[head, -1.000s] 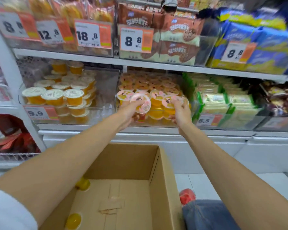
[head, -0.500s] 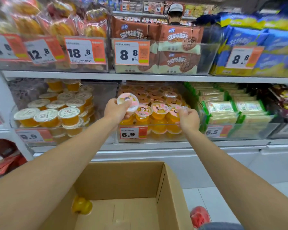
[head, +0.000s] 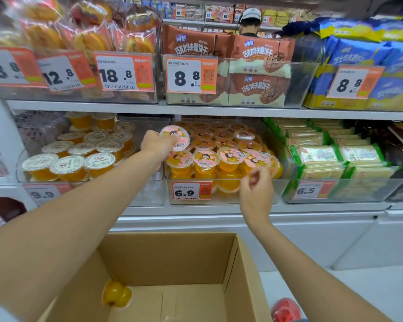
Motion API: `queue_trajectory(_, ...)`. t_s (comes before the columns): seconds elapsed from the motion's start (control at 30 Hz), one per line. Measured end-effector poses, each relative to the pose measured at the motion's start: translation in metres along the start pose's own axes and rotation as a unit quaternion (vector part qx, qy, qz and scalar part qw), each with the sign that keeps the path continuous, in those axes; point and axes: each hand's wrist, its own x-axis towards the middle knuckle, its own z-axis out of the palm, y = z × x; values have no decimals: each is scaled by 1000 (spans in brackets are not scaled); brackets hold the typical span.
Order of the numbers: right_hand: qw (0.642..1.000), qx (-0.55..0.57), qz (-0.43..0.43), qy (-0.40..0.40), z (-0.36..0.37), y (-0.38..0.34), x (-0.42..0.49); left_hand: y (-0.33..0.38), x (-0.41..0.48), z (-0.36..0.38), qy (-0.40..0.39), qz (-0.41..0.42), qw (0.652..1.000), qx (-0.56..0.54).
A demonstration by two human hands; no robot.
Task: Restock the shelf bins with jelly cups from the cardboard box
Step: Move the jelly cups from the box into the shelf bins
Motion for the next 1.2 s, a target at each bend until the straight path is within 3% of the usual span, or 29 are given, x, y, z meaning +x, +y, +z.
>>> queue_trajectory(0.2,967,-90,-61,-231,37,30,-61,8,28,8,63,77,980,170)
queue_trajectory(0.37,933,-151,-122,-302,59,47,-67,7,60,24,58,141,919,364)
queue_trajectory(0.5,939,-120,-137,-293,66,41,-59,12,77,40,59,196,872,444)
queue_trajectory(0.73,968,-84,-137,-193,64,38,-43,8,83,48,-18,318,880,352)
queue_trajectory(0.8,970,-82,-131,-188,62,36,-39,3,85,43,-25,318,874,367)
queue_trajectory(0.93,969,-94,-132,-188,58,36,-36,0,95,37,42,285,826,484)
queue_trajectory(1.07,970,-90,-131,-186,58,35,-34,6,95,45,23,278,830,483)
queue_trajectory(1.2,972,-87,-112,-186,57,35,-30,-2,91,47,-1,296,856,424)
